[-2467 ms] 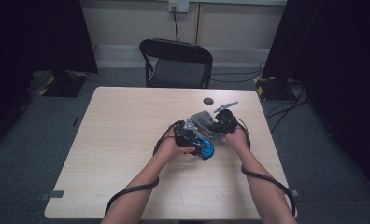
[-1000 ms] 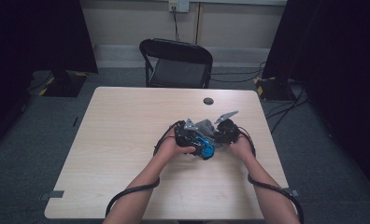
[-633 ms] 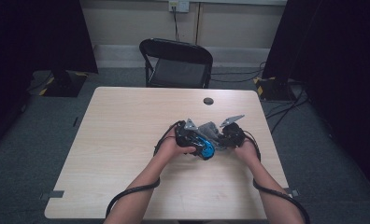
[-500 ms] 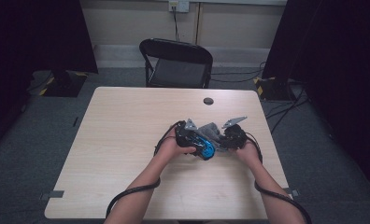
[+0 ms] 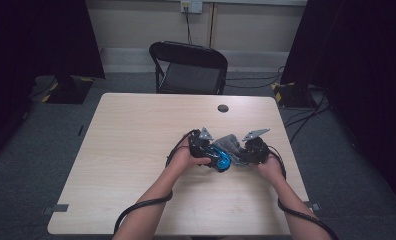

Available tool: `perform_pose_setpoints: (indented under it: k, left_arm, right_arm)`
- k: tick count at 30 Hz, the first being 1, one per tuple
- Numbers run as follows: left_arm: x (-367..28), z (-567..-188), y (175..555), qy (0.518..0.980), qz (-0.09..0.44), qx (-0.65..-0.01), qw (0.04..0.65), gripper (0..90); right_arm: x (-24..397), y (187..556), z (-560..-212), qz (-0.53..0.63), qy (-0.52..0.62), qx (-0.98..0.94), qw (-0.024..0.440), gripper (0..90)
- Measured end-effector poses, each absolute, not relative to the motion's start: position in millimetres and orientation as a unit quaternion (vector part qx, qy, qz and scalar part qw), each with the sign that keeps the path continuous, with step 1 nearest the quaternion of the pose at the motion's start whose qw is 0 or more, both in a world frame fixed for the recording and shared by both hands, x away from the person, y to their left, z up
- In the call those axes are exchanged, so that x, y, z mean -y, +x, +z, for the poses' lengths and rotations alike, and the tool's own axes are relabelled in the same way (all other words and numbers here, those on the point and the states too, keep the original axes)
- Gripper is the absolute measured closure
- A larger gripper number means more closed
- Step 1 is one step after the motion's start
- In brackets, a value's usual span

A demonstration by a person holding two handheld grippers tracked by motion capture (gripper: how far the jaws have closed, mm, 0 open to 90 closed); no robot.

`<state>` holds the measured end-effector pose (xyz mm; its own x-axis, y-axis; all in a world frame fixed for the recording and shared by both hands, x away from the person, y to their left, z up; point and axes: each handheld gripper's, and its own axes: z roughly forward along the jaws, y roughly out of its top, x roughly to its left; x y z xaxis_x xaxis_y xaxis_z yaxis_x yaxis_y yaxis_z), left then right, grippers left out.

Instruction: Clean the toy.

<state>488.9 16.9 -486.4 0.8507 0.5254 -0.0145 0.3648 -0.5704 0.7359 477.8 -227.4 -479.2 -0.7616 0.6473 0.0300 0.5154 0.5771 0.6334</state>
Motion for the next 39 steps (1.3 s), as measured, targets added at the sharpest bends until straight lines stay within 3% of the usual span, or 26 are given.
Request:
perform_pose_setpoints:
  k: [32, 37, 39]
  left_arm:
    - [-13, -484, 488, 0.885, 0.101, -0.251, 0.379, 0.0]
    - [-14, -482, 489, 0.884, 0.092, -0.258, 0.379, 2.7]
    - [-14, -479, 490, 0.881, 0.086, -0.264, 0.383, 9.7]
  right_arm:
    - [262, 448, -475, 0.316, 0.333, -0.882, 0.108, 78.1]
    - [271, 444, -471, 0.317, 0.341, -0.878, 0.113, 78.0]
    - [273, 444, -469, 0.319, 0.342, -0.876, 0.115, 78.0]
